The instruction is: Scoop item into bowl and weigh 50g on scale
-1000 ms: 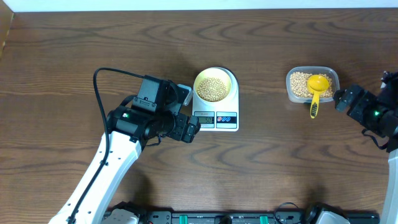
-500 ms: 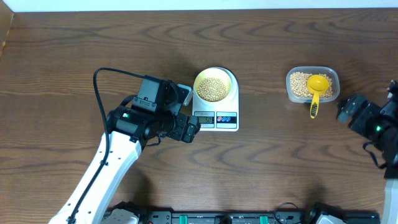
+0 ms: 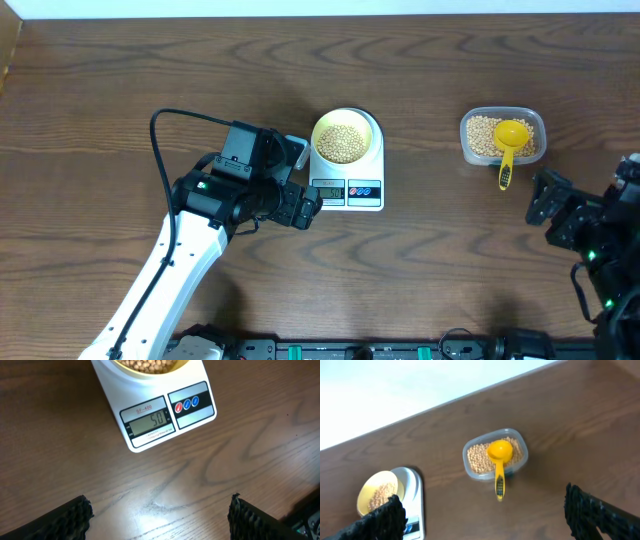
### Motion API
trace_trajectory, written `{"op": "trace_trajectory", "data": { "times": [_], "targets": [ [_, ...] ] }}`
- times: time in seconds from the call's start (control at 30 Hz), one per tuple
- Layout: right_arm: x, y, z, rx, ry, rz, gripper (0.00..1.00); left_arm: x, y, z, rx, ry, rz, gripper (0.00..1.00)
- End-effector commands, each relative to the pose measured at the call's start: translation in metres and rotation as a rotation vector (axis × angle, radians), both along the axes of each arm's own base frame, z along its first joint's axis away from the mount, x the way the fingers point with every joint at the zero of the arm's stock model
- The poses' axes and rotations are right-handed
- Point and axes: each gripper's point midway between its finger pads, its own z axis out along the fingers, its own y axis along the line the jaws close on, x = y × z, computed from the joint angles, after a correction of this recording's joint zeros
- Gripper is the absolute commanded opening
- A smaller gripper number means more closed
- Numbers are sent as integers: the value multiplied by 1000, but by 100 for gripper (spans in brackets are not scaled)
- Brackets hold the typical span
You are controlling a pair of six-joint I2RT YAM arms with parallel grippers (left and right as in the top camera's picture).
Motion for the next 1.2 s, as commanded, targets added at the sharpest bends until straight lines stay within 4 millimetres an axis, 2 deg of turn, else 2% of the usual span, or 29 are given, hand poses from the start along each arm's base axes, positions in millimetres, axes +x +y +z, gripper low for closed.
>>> {"op": "trace_trajectory", "data": {
  "times": [0.0,0.27,0.67,1.17],
  "targets": [
    [0,-1,-16,-58,-8,8,99,-3,1,1,-9,2,2,89],
    [10,10,-48,-65,-150,53,99,-3,1,1,-9,2,2,89],
    [6,15,-96,-70,-335,69,99,-3,1,1,-9,2,2,89],
    [16,12,-130,-99,-462,49,99,-3,1,1,-9,2,2,89]
  ]
}}
